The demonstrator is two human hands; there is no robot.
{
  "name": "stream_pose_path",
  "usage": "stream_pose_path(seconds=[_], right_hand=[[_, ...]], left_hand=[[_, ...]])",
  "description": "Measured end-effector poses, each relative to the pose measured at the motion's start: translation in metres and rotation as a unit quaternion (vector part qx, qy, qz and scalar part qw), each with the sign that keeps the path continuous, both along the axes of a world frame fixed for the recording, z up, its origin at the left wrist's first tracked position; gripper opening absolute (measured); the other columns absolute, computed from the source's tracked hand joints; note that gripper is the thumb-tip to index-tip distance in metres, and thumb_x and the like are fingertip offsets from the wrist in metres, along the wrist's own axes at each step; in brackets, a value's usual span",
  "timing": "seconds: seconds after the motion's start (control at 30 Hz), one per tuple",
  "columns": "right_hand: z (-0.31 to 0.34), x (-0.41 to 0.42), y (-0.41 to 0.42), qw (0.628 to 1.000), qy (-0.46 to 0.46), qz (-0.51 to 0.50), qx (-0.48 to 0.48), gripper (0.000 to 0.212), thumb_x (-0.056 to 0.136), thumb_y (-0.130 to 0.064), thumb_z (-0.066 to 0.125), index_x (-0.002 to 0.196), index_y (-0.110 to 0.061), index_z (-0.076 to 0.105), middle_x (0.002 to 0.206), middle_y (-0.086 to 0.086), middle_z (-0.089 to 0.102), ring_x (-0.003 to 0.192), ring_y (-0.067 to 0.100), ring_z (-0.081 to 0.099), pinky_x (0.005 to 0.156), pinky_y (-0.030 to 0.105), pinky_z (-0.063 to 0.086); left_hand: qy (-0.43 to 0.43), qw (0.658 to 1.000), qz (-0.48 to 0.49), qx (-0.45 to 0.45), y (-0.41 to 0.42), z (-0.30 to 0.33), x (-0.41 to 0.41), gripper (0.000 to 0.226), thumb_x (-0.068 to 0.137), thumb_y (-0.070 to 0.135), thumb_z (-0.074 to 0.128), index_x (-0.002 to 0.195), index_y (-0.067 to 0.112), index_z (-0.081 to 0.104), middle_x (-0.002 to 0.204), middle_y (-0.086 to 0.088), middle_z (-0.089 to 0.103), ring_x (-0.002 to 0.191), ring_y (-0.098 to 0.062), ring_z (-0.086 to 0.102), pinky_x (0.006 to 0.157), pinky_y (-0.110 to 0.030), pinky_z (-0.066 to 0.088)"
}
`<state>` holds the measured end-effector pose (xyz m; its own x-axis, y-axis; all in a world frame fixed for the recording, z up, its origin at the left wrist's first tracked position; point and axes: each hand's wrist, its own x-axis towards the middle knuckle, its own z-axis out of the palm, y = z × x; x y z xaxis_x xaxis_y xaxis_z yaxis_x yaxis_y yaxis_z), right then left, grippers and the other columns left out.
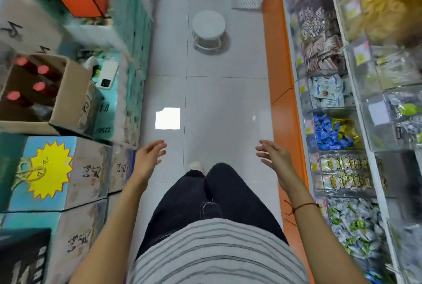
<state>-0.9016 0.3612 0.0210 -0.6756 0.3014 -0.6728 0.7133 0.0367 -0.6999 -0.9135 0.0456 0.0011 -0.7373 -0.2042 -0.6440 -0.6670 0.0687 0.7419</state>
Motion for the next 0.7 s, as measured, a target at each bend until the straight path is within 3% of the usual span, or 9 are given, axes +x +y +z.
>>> stream_pose_path(seconds=[0.2,0.33,0.7], right_hand=[[-0.001,-0.120,0.016,0.998,-0.024,-0.064,-0.006,0.028,0.099,-0.017,0.048,0.123,-0.007,0.058,0.114,0.012,0.064,0.102,0.023,0.061,0.096,0.035,0.048],[-0.011,-0.225,0.030,0.998,-0.027,-0.055,-0.009,0.026,0.099,-0.017,0.048,0.121,-0.008,0.059,0.113,0.011,0.064,0.100,0.022,0.062,0.093,0.032,0.049],[0.000,-0.519,0.075,1.000,-0.018,-0.004,0.000,0.022,0.098,-0.017,0.050,0.116,-0.012,0.061,0.107,0.008,0.065,0.091,0.017,0.063,0.085,0.027,0.047]], left_hand=[[0.006,0.999,-0.035,-0.007,0.015,0.013,-0.157,0.022,0.098,0.018,0.052,0.117,0.011,0.059,0.117,-0.006,0.062,0.107,-0.021,0.060,0.097,-0.036,0.045],[0.009,0.999,-0.045,-0.015,0.029,0.007,-0.255,0.030,0.098,0.019,0.050,0.124,0.006,0.057,0.119,-0.006,0.061,0.108,-0.021,0.058,0.098,-0.037,0.044],[-0.003,1.000,-0.010,-0.014,0.060,0.012,-0.505,0.014,0.097,0.018,0.052,0.108,0.017,0.061,0.111,-0.003,0.065,0.101,-0.018,0.061,0.089,-0.031,0.045]])
